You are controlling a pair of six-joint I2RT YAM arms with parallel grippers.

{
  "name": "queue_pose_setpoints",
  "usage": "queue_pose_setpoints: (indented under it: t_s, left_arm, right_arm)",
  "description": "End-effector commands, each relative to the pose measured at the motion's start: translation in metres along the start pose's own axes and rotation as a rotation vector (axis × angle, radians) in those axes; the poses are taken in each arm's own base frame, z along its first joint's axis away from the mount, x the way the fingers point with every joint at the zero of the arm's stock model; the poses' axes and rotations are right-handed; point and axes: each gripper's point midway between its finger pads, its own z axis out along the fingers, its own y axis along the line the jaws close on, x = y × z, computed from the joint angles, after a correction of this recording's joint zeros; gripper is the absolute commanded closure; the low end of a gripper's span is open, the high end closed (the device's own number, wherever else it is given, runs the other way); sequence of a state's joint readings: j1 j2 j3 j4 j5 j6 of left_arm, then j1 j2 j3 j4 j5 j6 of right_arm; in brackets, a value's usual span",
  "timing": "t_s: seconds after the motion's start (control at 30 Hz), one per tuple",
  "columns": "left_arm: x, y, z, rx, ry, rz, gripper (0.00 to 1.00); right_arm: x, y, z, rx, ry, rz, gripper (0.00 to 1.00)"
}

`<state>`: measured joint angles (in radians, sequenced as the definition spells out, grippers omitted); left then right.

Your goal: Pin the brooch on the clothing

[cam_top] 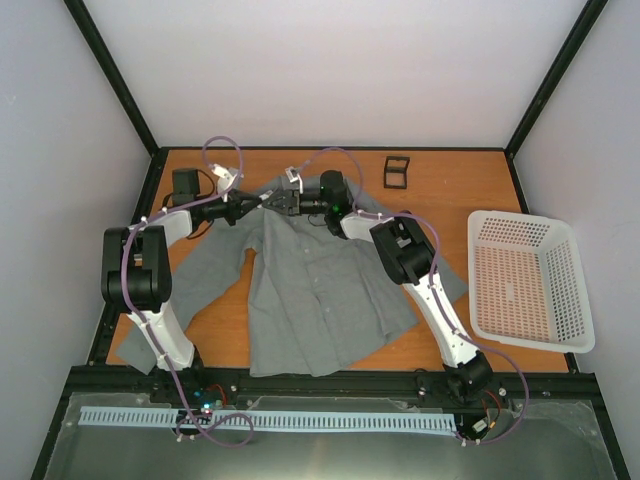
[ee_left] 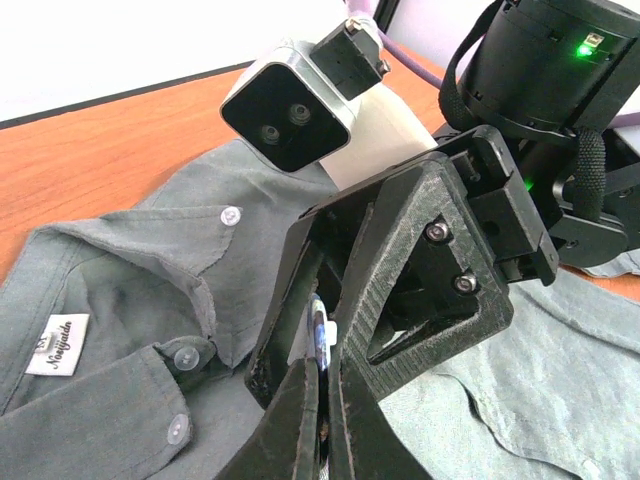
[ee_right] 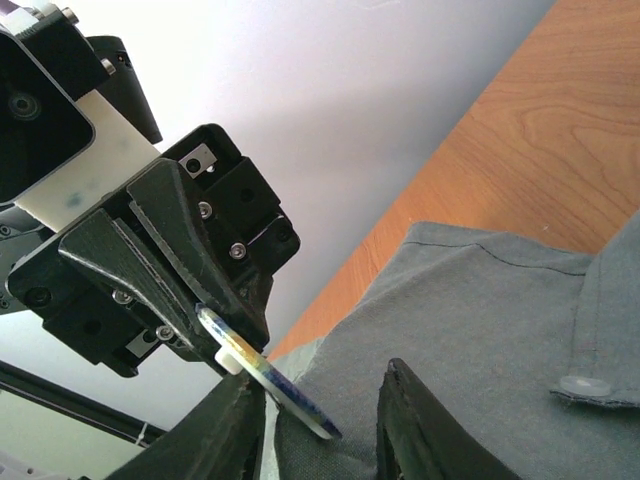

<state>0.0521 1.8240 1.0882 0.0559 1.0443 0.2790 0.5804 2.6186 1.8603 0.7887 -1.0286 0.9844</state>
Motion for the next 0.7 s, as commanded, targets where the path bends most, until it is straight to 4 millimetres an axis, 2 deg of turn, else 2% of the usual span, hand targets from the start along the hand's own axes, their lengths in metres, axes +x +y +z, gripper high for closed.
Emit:
queue_pose_setpoints:
  t_s: [0.0,0.1,0.27,0.4,0.57,0.67]
  left_arm:
    - [-0.028,-0.036,-0.007,0.124,-0.07,0.1,0.99]
    - [-0.028,-0.035,-0.007,0.104,-0.071,0.104,0.99]
    - [-0.025,-0.029,-0.007,0.056,-0.059,0.103,0.99]
    - [-0.023,-0.023,-0.007,0.023,-0.05,0.094,0.99]
    - [-0.022,-0.02,-0.008,-0.008,-0.045,0.099,0.99]
    - [-0.02,-0.018,-0.007,-0.015,-0.039,0.093,0.99]
  right_arm:
    - [-0.005,-0.044,-0.015,0.155,-0.106,0.115,0.72]
    - [-0.009,-0.055,-0.023,0.241,-0.161,0.147,0.73]
    - [-0.021,-0.062,-0.028,0.334,-0.225,0.142,0.67]
    - [-0.032,-0.054,-0.029,0.342,-0.251,0.113,0.65]
    - [-0.031,-0.055,-0.037,0.416,-0.257,0.105,0.61]
    - [-0.033,-0.049,-0.039,0.411,-0.269,0.093,0.6]
